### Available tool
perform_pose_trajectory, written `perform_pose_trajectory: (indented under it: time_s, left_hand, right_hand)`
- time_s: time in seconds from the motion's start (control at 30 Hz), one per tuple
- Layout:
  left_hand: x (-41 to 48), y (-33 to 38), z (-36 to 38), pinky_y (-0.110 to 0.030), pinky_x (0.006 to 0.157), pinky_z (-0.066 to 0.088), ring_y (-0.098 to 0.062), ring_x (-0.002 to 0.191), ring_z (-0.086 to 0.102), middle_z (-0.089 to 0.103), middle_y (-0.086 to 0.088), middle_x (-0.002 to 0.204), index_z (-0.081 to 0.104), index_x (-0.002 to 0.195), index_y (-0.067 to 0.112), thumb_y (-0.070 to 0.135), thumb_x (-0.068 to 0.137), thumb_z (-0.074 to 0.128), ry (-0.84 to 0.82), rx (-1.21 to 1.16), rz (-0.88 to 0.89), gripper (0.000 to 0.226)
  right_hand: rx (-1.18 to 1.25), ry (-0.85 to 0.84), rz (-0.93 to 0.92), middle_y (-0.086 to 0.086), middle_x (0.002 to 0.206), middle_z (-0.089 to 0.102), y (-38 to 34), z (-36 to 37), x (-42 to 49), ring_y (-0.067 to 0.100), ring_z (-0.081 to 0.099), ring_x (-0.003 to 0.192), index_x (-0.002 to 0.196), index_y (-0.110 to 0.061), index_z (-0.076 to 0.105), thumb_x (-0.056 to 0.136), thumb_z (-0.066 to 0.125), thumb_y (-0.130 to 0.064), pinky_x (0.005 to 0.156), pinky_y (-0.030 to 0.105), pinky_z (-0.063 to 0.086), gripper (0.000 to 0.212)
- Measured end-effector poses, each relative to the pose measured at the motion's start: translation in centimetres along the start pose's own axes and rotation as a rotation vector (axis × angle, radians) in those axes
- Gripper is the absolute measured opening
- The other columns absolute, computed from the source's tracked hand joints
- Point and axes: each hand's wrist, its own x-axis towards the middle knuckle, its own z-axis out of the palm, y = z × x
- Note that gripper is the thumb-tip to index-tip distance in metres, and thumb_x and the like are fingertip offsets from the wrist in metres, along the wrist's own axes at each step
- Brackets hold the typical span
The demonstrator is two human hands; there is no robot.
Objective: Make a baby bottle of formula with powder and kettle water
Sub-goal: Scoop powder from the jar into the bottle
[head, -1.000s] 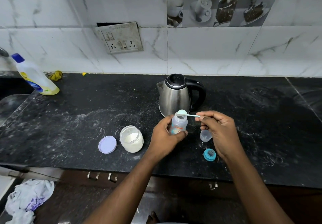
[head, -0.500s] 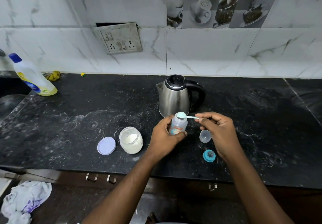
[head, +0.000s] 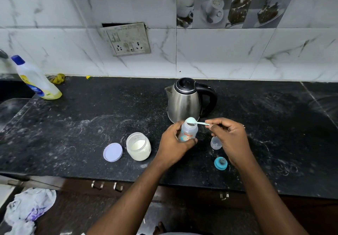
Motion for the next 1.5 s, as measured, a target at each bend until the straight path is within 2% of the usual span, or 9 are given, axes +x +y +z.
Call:
perform_pose_trajectory:
  time_s: [0.13,0.37,0.53,0.8,1.0,1.27,1.33,1.4,1.5]
  left_hand:
    - [0.0,-0.2,0.0,-0.049,0.100,0.059,-0.016,0.106,0.073,0.076,0.003,0.115,0.071,0.121,0.035,0.028,0.070,0.090,0.011,-0.007,-0.005,0.055]
    - [0.0,-0.3,0.0,-0.050,0.100,0.059,-0.017,0.107,0.073,0.077,0.004,0.115,0.070,0.122,0.034,0.031,0.069,0.090,0.010,-0.011,-0.006,0.057]
    - [0.0,-0.3,0.1,-0.048,0.099,0.059,-0.016,0.104,0.073,0.077,0.004,0.113,0.070,0.122,0.032,0.030,0.069,0.089,0.012,-0.014,-0.003,0.057]
    - [-0.2,-0.7,-0.1,-0.043,0.098,0.060,-0.015,0.105,0.073,0.076,0.003,0.114,0.070,0.124,0.031,0.025,0.072,0.090,0.003,-0.014,0.008,0.056]
    - [-0.7,-2.9,0.5,-0.036,0.098,0.059,-0.013,0.107,0.073,0.078,0.009,0.113,0.069,0.120,0.033,0.015,0.076,0.092,-0.007,0.000,-0.013,0.053]
    - [-2.5,-6.3,1.4,-0.033,0.090,0.059,-0.004,0.101,0.073,0.078,0.012,0.108,0.070,0.114,0.028,0.027,0.073,0.092,-0.021,0.113,-0.110,0.047]
    - [-2.8,-6.3,1.4,-0.023,0.082,0.057,0.003,0.093,0.072,0.077,0.013,0.099,0.070,0.107,0.028,0.024,0.075,0.090,-0.040,0.141,-0.139,0.038]
    - [-3.1,-6.0,1.4,-0.013,0.071,0.047,0.013,0.082,0.067,0.073,0.016,0.087,0.068,0.093,0.032,0.020,0.079,0.085,-0.058,0.161,-0.158,0.026]
    - [-3.1,-5.5,1.3,-0.015,0.080,0.045,0.005,0.090,0.062,0.072,0.004,0.101,0.068,0.095,0.024,0.036,0.089,0.065,-0.072,0.190,-0.193,0.014]
  right_hand:
    - [0.019,0.013,0.010,0.011,0.090,0.078,0.2,0.0,0.1,0.032,0.071,0.087,0.095,-0.020,0.083,0.094,0.070,-0.004,0.080,0.045,0.059,0.021]
    - [0.015,0.001,0.005,0.011,0.091,0.078,0.3,-0.1,0.0,0.037,0.070,0.094,0.095,-0.019,0.083,0.095,0.069,-0.005,0.079,0.046,0.059,0.020]
    - [0.046,0.006,0.010,0.011,0.090,0.078,0.1,-0.1,-0.1,0.019,0.067,0.083,0.094,-0.019,0.082,0.095,0.068,-0.002,0.076,0.037,0.057,0.022]
    - [0.056,0.022,0.039,0.017,0.093,0.078,0.6,0.2,-0.3,0.019,0.067,0.082,0.097,-0.013,0.082,0.096,0.067,-0.001,0.075,0.036,0.055,0.019]
    - [0.320,0.024,0.185,0.014,0.087,0.075,1.0,0.5,-0.1,0.011,0.060,0.071,0.103,-0.001,0.075,0.099,0.058,0.002,0.062,0.021,0.051,0.017]
    - [-0.014,-0.161,0.124,0.004,0.080,0.078,2.1,5.5,0.9,0.009,0.067,0.071,0.098,-0.013,0.077,0.098,0.063,0.001,0.063,0.024,0.052,0.020]
    - [-0.122,-0.238,0.092,-0.001,0.078,0.079,2.5,8.2,1.5,0.010,0.069,0.073,0.093,-0.023,0.078,0.095,0.066,-0.001,0.068,0.028,0.051,0.025]
    - [-0.243,-0.295,0.057,-0.011,0.071,0.075,3.0,10.9,2.0,0.002,0.062,0.065,0.087,-0.029,0.077,0.090,0.070,-0.004,0.066,0.026,0.047,0.026]
    - [-0.355,-0.339,0.048,-0.008,0.064,0.067,3.2,14.8,2.5,0.004,0.052,0.055,0.088,-0.024,0.078,0.086,0.071,-0.011,0.058,0.027,0.041,0.014]
